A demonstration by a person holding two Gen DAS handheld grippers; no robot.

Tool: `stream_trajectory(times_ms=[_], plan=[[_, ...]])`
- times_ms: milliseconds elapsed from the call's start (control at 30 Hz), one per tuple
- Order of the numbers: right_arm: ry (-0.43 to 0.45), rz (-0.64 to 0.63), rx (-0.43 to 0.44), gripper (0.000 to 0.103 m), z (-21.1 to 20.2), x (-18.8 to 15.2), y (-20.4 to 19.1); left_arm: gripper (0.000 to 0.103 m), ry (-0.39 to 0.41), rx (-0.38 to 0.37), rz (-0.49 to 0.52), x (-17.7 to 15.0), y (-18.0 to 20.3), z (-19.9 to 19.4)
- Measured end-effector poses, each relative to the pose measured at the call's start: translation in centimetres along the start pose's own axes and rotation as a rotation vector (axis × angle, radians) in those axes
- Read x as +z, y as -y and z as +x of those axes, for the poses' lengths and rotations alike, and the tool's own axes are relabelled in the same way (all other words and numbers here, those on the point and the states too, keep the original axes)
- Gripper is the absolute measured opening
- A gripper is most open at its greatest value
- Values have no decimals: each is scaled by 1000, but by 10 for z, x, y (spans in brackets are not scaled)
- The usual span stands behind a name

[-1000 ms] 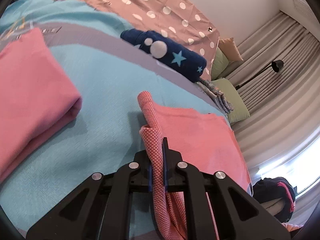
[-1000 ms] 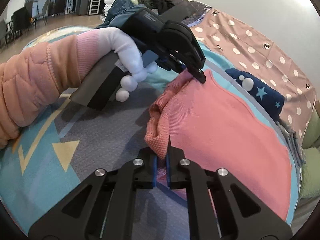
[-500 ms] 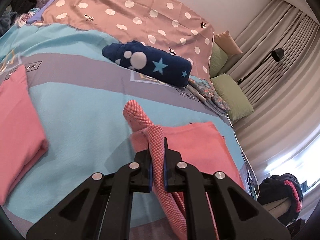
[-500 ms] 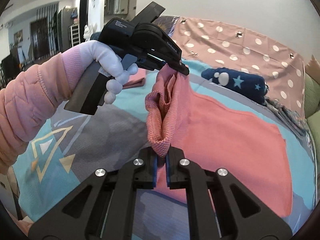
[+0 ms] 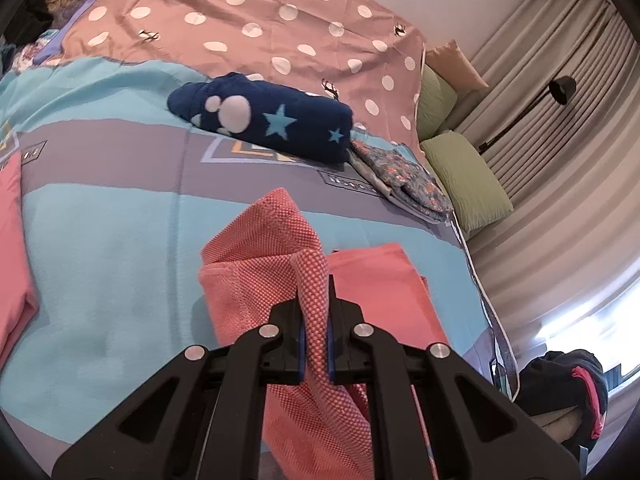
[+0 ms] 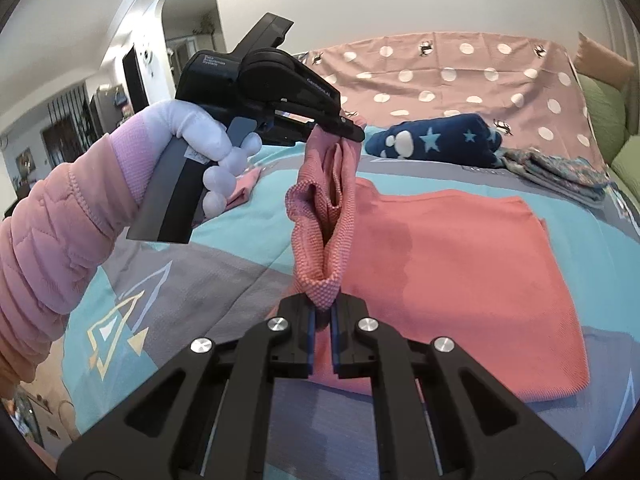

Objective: Fold small clothes
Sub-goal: 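Lift the shirt edge with both grippers and fold it over the shirt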

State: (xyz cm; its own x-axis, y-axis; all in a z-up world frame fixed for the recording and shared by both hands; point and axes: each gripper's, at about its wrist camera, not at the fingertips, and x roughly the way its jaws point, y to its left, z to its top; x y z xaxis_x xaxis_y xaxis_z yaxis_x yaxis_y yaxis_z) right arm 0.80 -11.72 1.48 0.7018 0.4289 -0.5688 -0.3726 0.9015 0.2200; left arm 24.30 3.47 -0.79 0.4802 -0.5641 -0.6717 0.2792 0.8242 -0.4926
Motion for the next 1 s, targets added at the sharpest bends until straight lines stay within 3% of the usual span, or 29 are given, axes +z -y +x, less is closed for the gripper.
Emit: stream_trajectory(times_ms=[567, 767, 1000], plan=[[70, 234, -73, 5, -45, -23, 88, 6, -93, -9, 128, 10, 108, 78], [61, 334, -121, 5, -52, -37, 128, 6, -162, -1, 175, 6, 146, 124], [34, 440, -114, 5, -56, -56, 160, 6, -233, 49, 247, -8, 176, 169]])
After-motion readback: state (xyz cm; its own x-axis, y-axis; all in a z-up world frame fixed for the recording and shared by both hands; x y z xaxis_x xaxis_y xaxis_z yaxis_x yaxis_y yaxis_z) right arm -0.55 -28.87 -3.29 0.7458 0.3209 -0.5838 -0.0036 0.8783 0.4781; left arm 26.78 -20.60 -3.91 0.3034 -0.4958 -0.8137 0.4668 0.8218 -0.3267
